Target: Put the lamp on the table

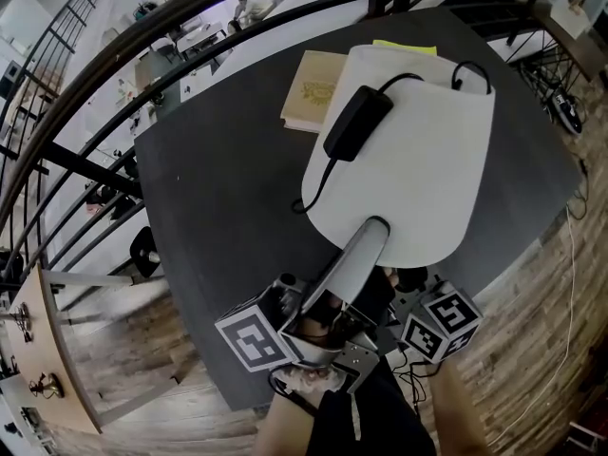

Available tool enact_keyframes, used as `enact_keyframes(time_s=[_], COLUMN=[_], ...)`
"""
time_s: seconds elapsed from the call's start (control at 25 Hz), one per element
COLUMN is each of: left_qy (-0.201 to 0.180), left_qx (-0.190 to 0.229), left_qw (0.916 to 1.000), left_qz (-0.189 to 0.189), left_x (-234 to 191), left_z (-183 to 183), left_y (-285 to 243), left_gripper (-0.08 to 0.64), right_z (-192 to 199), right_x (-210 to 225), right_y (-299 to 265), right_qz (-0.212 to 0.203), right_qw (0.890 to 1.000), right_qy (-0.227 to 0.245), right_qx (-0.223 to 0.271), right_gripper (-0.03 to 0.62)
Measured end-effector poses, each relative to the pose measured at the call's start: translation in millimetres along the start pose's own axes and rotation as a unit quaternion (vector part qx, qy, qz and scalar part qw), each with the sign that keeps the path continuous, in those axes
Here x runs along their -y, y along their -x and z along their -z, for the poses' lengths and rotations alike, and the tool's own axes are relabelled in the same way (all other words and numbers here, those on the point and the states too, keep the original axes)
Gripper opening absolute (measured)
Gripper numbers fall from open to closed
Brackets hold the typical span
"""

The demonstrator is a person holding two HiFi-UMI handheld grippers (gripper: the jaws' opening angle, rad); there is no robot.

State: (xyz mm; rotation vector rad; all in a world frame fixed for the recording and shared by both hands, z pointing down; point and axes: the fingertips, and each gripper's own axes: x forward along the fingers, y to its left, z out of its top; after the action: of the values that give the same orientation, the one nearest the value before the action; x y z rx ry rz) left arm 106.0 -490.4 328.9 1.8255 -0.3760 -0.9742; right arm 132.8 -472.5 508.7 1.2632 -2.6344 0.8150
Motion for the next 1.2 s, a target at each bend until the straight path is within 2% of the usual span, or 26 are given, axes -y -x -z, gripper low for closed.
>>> enact_keyframes(time_s=[0.32,0.6,1.2], left_qy=[-0.01,-0.016,-0.017], left_qx=[0.001,0.0,0.0], left_qw=[0.9999,0.9999,0.9998], left_qz=[0.001,0.005,0.004], left_x=[1.2,5.3,9.6], left_z=[10.2,18.6,33.9], left_y=[17.6,29.9,54.6], left_gripper=[0.051,0.062,0.092], right_z=[22.0,33.6,56.6], right_x=[-11.1,-11.2,-24.2], right_y=[14.6,34.8,44.9], right_qz=[0.0,0.046,0.055], right_qw=[1.0,0.998,0.997], right_qy=[-0.022,-0.034,-0.05], right_qx=[-0.002,0.018,-0.002], right_gripper=[0.228,0.106,0.046])
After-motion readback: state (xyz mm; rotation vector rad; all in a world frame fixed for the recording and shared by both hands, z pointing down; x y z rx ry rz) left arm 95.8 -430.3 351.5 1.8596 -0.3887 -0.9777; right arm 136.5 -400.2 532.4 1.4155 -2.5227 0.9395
